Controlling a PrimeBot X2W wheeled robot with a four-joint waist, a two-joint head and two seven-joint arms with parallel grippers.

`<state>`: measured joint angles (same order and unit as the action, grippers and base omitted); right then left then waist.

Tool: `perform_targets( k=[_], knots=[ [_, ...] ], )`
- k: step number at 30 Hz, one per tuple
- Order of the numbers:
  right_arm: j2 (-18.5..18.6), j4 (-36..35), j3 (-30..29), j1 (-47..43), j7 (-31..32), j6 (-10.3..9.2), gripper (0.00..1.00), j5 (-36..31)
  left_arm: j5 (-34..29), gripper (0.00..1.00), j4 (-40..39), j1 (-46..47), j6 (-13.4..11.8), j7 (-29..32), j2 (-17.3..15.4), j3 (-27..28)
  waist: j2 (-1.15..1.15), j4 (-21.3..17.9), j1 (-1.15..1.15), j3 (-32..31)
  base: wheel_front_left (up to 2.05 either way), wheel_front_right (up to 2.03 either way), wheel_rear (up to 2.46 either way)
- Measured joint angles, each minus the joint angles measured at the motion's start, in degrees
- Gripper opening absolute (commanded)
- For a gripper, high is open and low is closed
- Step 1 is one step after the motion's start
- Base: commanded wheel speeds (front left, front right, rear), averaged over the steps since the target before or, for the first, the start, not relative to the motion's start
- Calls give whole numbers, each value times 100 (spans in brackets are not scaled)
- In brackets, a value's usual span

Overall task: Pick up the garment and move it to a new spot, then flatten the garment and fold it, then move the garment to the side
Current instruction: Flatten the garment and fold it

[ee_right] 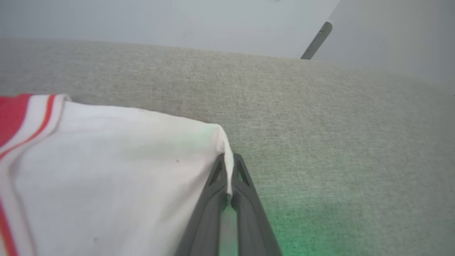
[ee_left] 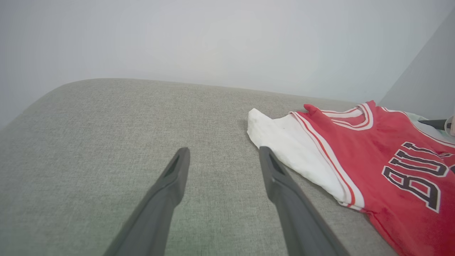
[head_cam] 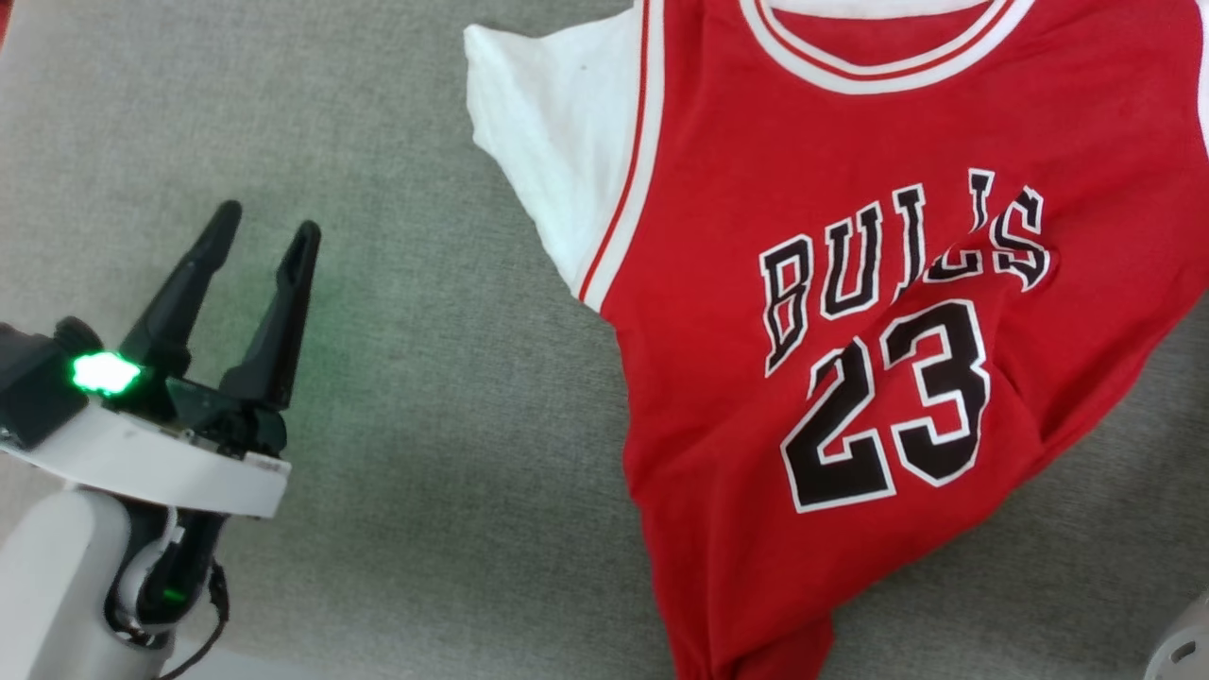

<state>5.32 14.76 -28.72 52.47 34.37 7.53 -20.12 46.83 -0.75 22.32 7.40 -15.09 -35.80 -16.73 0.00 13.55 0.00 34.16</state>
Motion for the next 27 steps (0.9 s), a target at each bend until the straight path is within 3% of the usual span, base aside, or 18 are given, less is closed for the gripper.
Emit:
perform_targets(
  k=[6,8,9,14,18,22,27],
  knots=[
    [-94,342,-146,-3,-393,0,3,-89,-31,100,8,33,-1,0,-254,-80,0,-164,0,-124,0,0,0],
    [-125,421,-137,-31,-568,0,82,-52,-47,100,-2,129,0,0,-419,-156,0,-231,0,-186,0,0,0],
    [-144,450,-126,-54,-681,-1,100,-9,-62,100,0,183,0,0,-521,-189,0,-268,0,-219,0,0,0],
    [-178,396,155,-367,-1381,-1,100,442,-63,100,31,465,0,0,-1101,-366,0,-476,0,-424,0,0,0],
    [-186,22,901,-1020,-1931,-1,100,1069,34,100,18,745,0,0,-1750,-733,0,-704,0,-592,0,0,0],
    [-200,-748,1700,-1868,-2167,-2,100,1724,501,100,-68,1187,0,198,-2387,-1281,0,-995,0,-716,0,0,0],
    [-226,-1864,2568,-2846,-2225,-1,100,2327,1103,100,-337,2090,8,970,-3096,-2120,0,-1431,0,-765,0,0,0]
  ],
)
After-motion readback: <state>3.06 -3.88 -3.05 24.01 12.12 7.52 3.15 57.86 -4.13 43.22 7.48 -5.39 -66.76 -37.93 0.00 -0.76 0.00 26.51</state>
